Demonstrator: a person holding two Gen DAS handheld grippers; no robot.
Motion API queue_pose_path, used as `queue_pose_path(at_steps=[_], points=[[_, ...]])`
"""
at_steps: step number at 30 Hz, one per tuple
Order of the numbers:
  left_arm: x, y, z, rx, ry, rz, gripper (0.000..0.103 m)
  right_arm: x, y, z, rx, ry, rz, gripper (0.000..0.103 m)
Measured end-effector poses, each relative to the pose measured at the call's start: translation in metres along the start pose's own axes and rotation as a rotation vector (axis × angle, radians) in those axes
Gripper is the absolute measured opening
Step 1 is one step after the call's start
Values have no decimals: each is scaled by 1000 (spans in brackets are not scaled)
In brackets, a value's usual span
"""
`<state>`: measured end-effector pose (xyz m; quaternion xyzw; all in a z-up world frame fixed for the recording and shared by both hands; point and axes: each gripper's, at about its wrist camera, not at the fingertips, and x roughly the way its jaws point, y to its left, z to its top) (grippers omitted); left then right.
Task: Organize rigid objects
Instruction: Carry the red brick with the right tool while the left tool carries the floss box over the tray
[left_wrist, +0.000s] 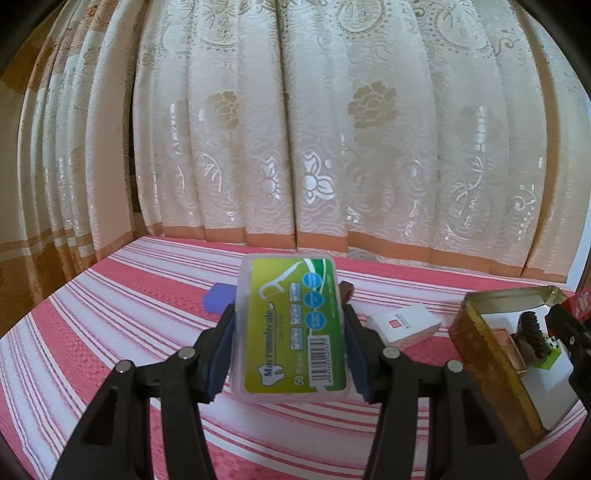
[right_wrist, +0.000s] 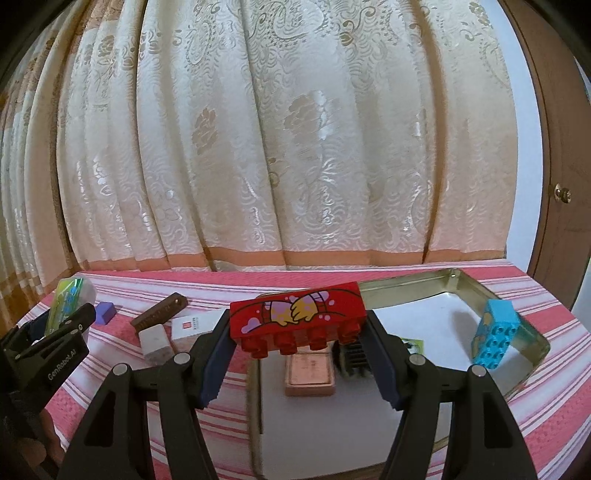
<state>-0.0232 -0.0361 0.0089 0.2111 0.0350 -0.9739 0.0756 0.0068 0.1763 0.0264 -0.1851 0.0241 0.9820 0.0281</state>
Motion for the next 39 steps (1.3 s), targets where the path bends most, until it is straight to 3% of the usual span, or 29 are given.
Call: queue_pose_path(at_steps=[6, 20, 31, 39], points=[[-4, -17, -3, -27, 13, -49, 54, -3, -21, 1, 3, -13, -20, 68], [-27, -72, 2, 4, -59, -122, 54, -3, -99, 10, 62, -39, -111, 68], [-35, -135, -2, 94, -28, -252, 54, 0, -164, 17, 131, -45, -204, 68], [-43, -186, -11, 195, -18, -304, 54, 10, -174, 19, 89, -10, -224, 68]])
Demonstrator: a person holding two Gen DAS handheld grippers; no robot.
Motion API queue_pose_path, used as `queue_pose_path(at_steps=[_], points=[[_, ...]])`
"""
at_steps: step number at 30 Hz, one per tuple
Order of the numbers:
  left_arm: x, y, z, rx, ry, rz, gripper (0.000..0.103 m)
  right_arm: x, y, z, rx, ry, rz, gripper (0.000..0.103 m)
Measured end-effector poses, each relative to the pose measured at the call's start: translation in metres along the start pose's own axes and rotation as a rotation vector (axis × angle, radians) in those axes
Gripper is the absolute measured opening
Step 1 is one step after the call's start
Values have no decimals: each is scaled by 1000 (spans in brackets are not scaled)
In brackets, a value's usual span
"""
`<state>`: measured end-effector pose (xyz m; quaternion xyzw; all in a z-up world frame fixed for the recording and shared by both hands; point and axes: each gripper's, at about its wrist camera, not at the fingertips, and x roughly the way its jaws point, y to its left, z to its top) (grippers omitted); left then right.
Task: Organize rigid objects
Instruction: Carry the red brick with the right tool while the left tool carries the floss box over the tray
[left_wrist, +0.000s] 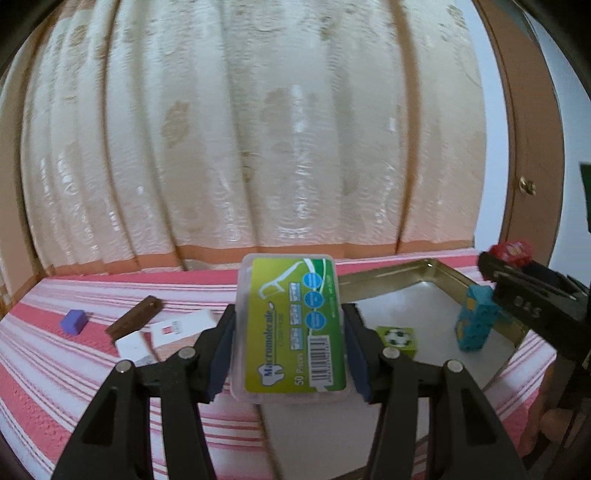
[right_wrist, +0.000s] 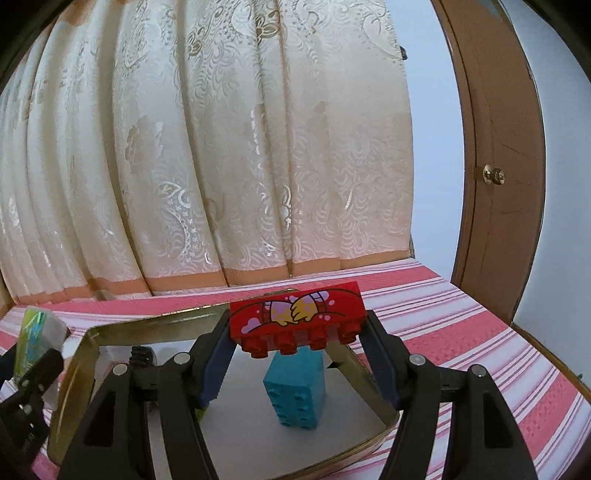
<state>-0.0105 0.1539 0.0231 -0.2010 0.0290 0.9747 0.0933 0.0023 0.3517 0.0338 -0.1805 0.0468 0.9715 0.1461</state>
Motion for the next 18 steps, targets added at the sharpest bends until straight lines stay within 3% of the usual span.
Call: queue_pose_path(at_steps=[7, 18], points=[[17, -25, -2, 32, 68, -10, 54, 12, 11, -4, -46, 60, 6, 69], [28, -28, -5, 37, 131, 26, 54, 21, 21, -10, -86, 114, 17, 69]])
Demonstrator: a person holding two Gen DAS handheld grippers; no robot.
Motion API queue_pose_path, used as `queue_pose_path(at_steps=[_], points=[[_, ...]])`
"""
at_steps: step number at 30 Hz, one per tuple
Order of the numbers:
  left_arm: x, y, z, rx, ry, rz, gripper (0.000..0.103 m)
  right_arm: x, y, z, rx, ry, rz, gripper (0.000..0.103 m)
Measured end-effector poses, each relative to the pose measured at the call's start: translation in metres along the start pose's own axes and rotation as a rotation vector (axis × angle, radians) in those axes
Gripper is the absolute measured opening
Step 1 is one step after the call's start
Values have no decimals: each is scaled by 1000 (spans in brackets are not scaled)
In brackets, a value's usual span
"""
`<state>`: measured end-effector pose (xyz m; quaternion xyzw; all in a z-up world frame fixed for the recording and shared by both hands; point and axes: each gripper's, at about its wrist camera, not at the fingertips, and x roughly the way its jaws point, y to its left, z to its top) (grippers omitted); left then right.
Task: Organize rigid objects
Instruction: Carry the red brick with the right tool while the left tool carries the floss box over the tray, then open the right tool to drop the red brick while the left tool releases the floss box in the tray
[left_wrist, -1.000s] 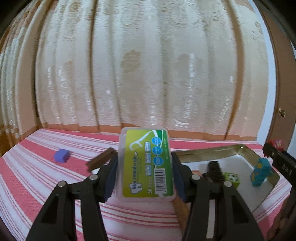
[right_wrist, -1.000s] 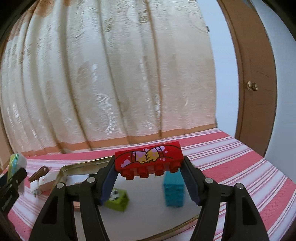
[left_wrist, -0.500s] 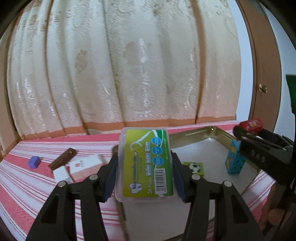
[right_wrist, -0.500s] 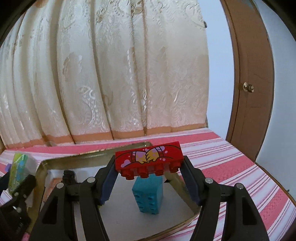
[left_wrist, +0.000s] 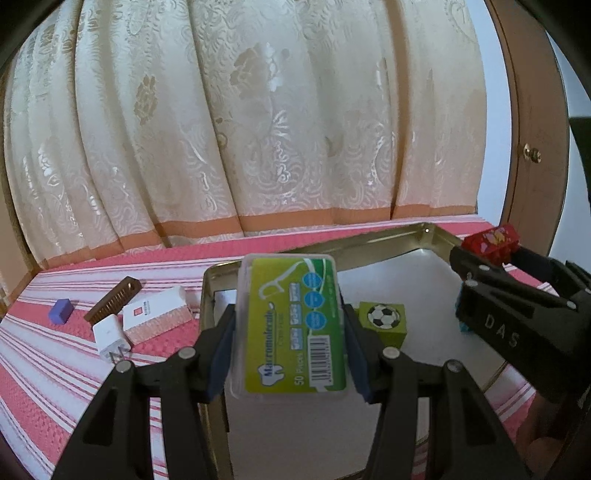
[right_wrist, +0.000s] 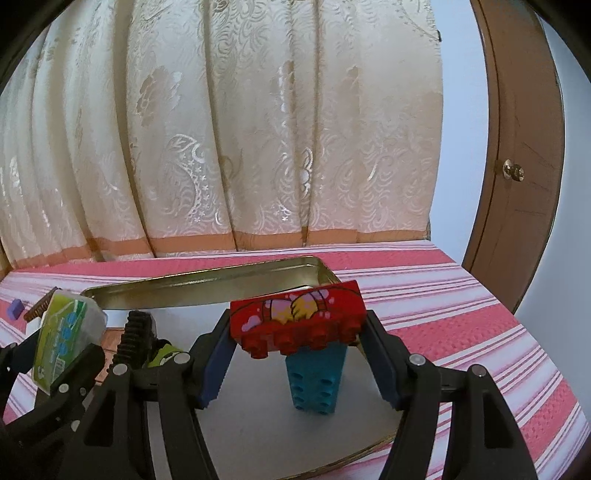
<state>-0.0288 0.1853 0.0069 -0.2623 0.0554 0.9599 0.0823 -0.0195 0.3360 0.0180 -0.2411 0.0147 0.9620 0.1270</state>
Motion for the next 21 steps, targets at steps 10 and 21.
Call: queue_pose_path(at_steps=[10, 21], points=[[17, -1, 0, 2, 87, 24, 54, 7, 13, -5, -71, 13, -30, 69], [20, -2, -1, 7, 103, 24, 54, 9, 15, -3, -74, 13, -21, 69]])
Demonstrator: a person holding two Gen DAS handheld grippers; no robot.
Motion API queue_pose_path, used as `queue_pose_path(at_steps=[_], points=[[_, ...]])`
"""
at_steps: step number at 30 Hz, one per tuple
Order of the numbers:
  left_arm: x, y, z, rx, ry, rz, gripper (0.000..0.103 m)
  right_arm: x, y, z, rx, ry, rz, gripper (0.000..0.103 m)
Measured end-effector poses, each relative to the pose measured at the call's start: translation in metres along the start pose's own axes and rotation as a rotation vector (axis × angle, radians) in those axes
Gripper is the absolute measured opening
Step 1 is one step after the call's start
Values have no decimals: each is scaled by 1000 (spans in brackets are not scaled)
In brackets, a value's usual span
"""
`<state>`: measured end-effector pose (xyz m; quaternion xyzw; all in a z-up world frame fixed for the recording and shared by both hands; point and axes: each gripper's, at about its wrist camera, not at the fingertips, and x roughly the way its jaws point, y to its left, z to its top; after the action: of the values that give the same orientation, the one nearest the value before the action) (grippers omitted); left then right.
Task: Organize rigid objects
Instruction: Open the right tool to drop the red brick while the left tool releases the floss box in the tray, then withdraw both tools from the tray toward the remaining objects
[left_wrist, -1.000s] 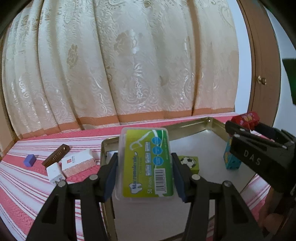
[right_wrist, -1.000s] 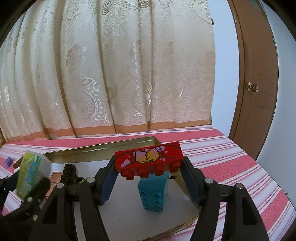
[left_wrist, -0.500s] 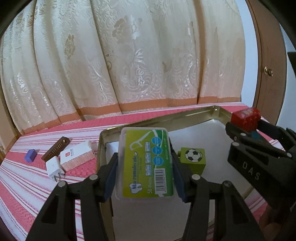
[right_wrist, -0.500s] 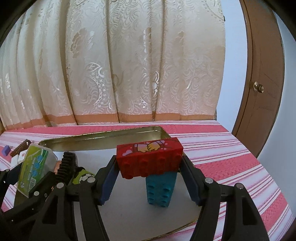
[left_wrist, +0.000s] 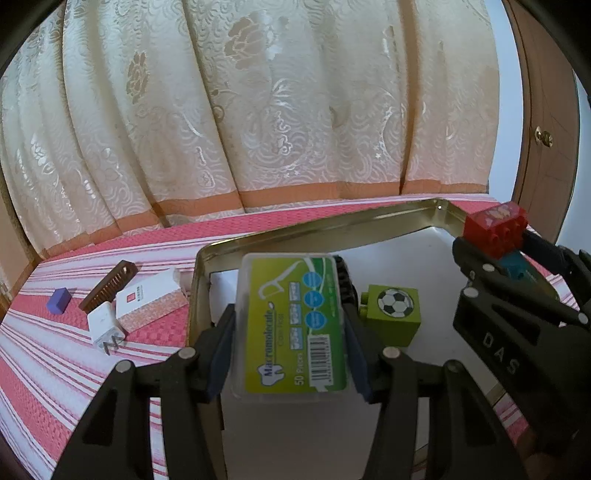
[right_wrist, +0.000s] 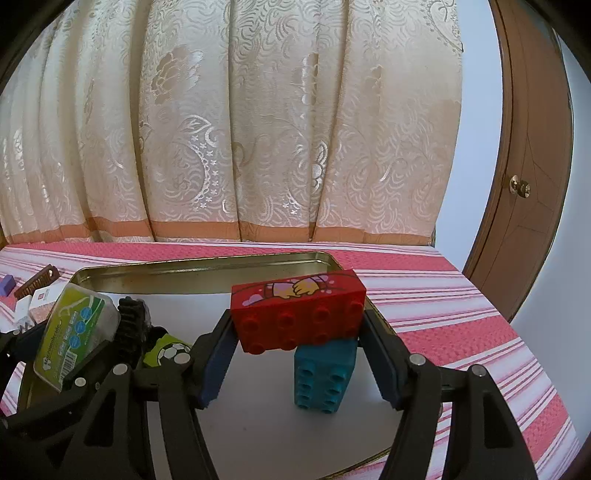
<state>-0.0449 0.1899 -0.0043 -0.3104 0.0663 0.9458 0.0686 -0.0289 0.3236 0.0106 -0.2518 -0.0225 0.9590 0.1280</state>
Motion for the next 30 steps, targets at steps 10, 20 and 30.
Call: queue_pose_path(at_steps=[10, 20, 30], points=[[-25, -5, -2, 24, -143, -10, 103, -21, -18, 5, 131, -93, 94, 97], [-23, 8, 1, -34, -142, -28, 103, -26, -32, 4, 217, -140, 75, 98], [-33, 10, -1, -4, -201, 25, 103, -35, -40, 0, 250, -199, 36, 98]])
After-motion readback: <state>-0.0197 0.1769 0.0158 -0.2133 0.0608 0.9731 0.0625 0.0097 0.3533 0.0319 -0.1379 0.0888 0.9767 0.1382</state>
